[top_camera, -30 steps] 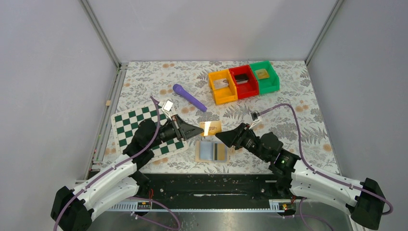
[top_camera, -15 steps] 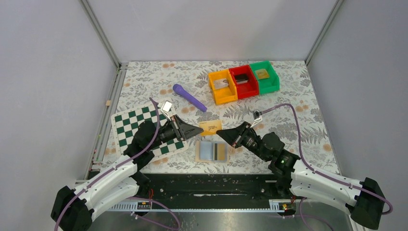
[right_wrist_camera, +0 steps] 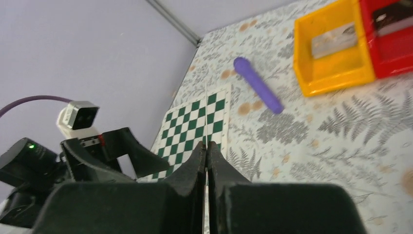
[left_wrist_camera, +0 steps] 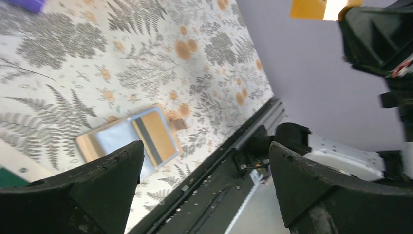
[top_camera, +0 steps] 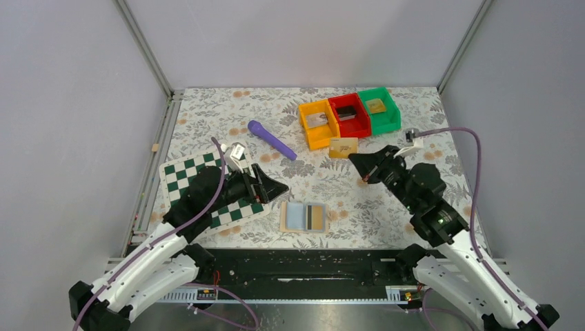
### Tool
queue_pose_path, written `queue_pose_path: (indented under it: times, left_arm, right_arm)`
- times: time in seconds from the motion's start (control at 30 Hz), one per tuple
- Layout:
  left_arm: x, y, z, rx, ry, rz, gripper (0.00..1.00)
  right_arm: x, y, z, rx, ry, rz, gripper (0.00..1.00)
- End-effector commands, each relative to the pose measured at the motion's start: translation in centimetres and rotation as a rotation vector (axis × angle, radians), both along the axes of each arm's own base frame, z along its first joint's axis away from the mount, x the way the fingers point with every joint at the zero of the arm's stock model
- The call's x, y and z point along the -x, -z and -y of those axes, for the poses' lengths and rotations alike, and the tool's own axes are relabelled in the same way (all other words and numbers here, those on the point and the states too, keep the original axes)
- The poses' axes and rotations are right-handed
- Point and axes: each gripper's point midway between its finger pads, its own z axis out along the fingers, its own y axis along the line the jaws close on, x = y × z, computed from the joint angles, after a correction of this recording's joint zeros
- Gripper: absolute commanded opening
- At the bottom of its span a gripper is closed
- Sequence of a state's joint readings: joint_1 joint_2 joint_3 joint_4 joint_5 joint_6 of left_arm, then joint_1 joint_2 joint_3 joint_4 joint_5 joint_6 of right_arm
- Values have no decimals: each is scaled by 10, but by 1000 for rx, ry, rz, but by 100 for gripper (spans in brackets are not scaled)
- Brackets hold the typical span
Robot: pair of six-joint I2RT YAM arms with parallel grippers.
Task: Take the credit cards out of the card holder
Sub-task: Place the credit card in the storage box.
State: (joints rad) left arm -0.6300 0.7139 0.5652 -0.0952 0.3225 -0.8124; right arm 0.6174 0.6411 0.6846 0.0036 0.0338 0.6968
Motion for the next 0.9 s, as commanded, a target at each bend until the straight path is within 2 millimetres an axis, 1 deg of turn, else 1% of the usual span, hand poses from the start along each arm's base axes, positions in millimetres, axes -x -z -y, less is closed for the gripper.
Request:
queue_pose_path:
  times: [0.0, 0.1, 0.13, 0.2, 0.3, 0.33, 0.4, 0.43, 0.47, 0.53, 0.63, 0.7, 0.77, 0.87]
  left_arm:
    - [-7, -4, -26, -200, -50, 115, 99]
    - [-10, 3, -39, -312, -67, 124, 99]
    - [-10, 4, -42, -343, -64, 132, 99]
    - [-11, 3, -49, -396, -67, 146, 99]
    - [-12, 12, -52, -441, -54, 163, 99]
    - [-13, 15, -53, -453, -53, 161, 99]
    - [-12, 19, -51, -478, -25, 142, 99]
    - [-11, 19, -50, -487, -10, 142, 99]
    - [-12, 21, -50, -502, 1, 140, 99]
    - [-14, 23, -49, -510, 0, 135, 99]
    - [-14, 27, -41, -492, 35, 119, 99]
    - [-16, 31, -41, -503, 38, 101, 99]
    - [-17, 35, -42, -509, 30, 88, 99]
    - [-21, 37, -45, -517, 9, 79, 99]
  right_arm:
    - [-1, 3, 13, 183, -59, -11, 0]
    - [-20, 6, 25, 246, -53, -42, 0]
    - [-28, 8, 28, 263, -52, -53, 0]
    - [-52, 14, 45, 305, -11, -74, 0]
    - [-94, 31, 72, 371, 61, -116, 0]
    - [-113, 39, 81, 373, 75, -147, 0]
    - [-142, 43, 99, 338, 104, -179, 0]
    - [-156, 41, 105, 317, 106, -183, 0]
    - [-172, 40, 119, 307, 134, -190, 0]
    - [-202, 42, 136, 322, 164, -201, 0]
    - [-241, 36, 148, 358, 169, -178, 0]
    - [-265, 39, 151, 378, 150, -181, 0]
    - [-286, 47, 154, 403, 131, -183, 0]
    - [-318, 64, 160, 436, 133, -187, 0]
